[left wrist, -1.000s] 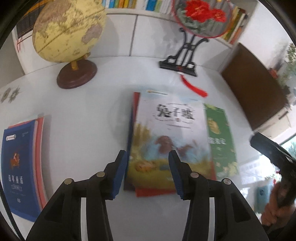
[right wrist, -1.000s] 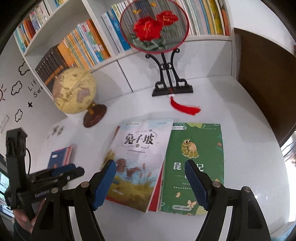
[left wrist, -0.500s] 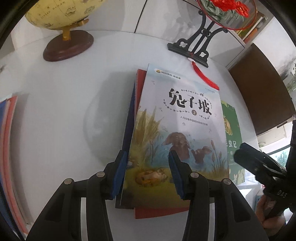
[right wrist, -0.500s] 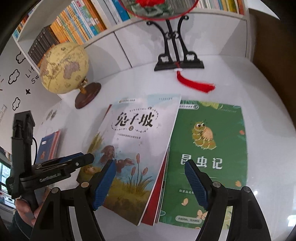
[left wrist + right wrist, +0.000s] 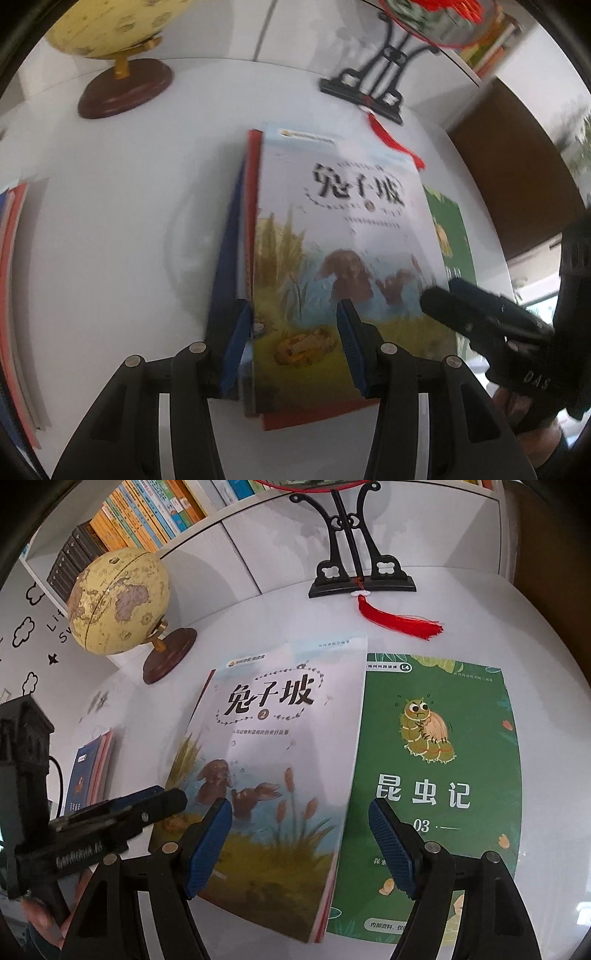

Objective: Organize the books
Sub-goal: 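Close the left tool on the rabbit book's edge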

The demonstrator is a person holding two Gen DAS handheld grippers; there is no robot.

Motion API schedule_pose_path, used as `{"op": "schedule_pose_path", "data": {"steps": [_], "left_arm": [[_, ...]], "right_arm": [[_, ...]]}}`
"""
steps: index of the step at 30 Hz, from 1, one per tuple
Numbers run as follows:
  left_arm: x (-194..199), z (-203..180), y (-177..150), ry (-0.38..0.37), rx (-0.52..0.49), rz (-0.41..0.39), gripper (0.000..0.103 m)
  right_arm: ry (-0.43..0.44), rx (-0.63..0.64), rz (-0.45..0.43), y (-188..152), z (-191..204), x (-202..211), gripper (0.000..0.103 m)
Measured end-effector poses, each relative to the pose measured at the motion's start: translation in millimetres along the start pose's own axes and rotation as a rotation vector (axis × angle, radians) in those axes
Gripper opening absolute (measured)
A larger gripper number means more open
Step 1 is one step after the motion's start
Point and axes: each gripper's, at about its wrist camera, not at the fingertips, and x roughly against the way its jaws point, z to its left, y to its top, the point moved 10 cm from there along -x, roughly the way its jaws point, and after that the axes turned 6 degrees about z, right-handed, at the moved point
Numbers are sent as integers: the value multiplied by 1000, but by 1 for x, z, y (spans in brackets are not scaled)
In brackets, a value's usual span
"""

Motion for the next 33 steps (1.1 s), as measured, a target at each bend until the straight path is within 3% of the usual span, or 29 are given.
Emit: {"op": "schedule_pose_path", "data": {"steps": [5, 9, 15, 21, 33], "left_arm": [[-5, -11, -11, -39, -28, 18, 44], [-1, 0, -7, -77, 12, 0, 44], [-2, -8, 26, -90, -25, -54, 44], [-16, -6, 49, -43, -36, -48, 44], [-22, -7, 58, 22, -66, -55, 44]], "right_arm": [[-29, 27, 2, -4, -4, 2, 76], [-21, 20, 17, -7, -15, 3, 76], [-50, 38, 8, 9, -21, -5, 76], [-47, 73, 7, 16, -10, -11, 76], [-10, 54, 30, 15, -13, -18, 76]]}}
